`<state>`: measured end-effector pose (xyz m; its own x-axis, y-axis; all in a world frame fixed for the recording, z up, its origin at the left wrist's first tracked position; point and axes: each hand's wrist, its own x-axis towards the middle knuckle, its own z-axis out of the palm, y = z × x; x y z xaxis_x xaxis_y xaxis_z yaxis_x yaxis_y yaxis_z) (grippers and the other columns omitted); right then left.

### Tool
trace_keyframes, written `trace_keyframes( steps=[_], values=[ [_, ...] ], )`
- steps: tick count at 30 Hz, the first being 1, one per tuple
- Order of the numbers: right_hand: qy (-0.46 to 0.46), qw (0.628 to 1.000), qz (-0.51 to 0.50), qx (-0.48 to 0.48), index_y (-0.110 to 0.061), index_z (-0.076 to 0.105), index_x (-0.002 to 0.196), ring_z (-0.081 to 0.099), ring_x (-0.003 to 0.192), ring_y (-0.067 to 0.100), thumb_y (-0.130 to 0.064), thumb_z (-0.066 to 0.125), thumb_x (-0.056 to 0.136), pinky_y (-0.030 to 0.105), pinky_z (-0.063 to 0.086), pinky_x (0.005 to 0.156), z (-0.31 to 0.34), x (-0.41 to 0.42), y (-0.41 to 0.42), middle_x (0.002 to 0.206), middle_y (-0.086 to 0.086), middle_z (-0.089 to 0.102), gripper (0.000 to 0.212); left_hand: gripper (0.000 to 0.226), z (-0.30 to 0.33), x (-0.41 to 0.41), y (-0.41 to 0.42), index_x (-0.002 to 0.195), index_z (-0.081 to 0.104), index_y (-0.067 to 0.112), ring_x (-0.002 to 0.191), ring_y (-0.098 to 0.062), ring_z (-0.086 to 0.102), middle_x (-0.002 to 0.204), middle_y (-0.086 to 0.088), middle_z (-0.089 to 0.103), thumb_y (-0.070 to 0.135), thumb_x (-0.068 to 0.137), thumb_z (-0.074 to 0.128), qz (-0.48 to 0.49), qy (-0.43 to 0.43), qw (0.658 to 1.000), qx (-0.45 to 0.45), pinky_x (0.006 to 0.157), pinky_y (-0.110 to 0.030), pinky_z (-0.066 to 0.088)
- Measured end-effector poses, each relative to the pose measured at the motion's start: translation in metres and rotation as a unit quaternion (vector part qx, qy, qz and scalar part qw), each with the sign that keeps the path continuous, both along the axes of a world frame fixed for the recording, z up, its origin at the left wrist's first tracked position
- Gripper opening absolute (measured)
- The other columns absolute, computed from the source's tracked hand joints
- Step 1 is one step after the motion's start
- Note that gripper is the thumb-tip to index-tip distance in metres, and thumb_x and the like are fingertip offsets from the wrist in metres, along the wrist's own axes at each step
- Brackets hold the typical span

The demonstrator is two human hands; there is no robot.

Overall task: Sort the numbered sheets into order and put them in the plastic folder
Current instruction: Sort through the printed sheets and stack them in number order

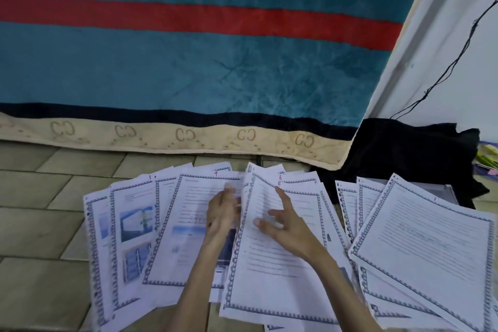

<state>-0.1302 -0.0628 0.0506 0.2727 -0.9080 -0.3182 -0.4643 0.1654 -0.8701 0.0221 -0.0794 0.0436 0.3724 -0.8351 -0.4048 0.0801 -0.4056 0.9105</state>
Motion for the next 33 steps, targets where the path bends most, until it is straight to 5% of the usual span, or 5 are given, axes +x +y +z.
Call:
trace_keyframes(
  steps=[6,12,17,26,33],
  values=[
    [0.045,0.992,-0.082,-0.083,-0.019,-0.014,0.148,0.061,0.092,0.028,-0.011,0.054,0.092,0.034,0.049,0.082,-0.016,0.005,-0.002,0.122,0.025,0.057,0.089,0.038,0.018,-0.007,0.007,0.117,0.057,0.014,0.095,-0.018,0.067,0.108,-0.009,0.069,0.040,0.099,0.036,-0.176,0.109,0.978,-0.030,0.081,-0.024,0.052],
    [-0.058,0.981,-0.160,-0.088,-0.060,-0.010,0.132,0.049,0.126,0.029,-0.007,0.058,0.090,0.049,0.047,0.097,-0.021,-0.031,-0.011,0.152,0.002,0.031,0.096,0.039,-0.019,0.063,0.016,0.129,0.049,0.001,0.118,-0.030,0.053,0.130,-0.019,0.054,0.018,0.094,0.052,-0.032,-0.352,0.934,0.058,0.096,-0.036,0.042],
    [0.014,0.984,-0.124,-0.130,-0.044,0.053,0.116,0.050,0.123,0.018,-0.002,0.051,0.093,0.007,0.044,0.080,-0.017,-0.052,-0.017,0.138,-0.001,0.051,0.048,0.049,-0.009,0.027,0.015,0.128,0.052,0.006,0.117,-0.022,0.057,0.126,-0.009,0.061,0.035,0.090,0.059,-0.142,-0.173,0.974,0.041,0.101,-0.029,0.040],
    [0.062,0.968,-0.201,-0.133,-0.023,0.063,0.122,0.055,0.045,-0.003,-0.004,0.048,0.094,0.009,0.037,0.043,0.008,-0.095,-0.012,0.106,-0.002,0.060,0.037,0.025,-0.029,0.027,0.007,0.093,0.071,0.012,0.079,-0.010,0.062,0.091,0.006,0.069,0.022,0.071,0.080,-0.122,-0.116,0.984,0.065,0.058,-0.011,0.048],
    [0.064,0.976,-0.174,-0.115,-0.013,0.064,0.118,0.060,0.107,0.020,-0.003,0.043,0.095,0.017,0.048,0.075,0.014,-0.062,-0.010,0.128,0.003,0.059,0.033,0.019,-0.021,0.016,0.005,0.101,0.056,0.012,0.104,-0.017,0.053,0.104,0.000,0.057,0.029,0.092,0.058,-0.111,0.098,0.986,0.076,0.089,-0.026,0.043]
  ],
)
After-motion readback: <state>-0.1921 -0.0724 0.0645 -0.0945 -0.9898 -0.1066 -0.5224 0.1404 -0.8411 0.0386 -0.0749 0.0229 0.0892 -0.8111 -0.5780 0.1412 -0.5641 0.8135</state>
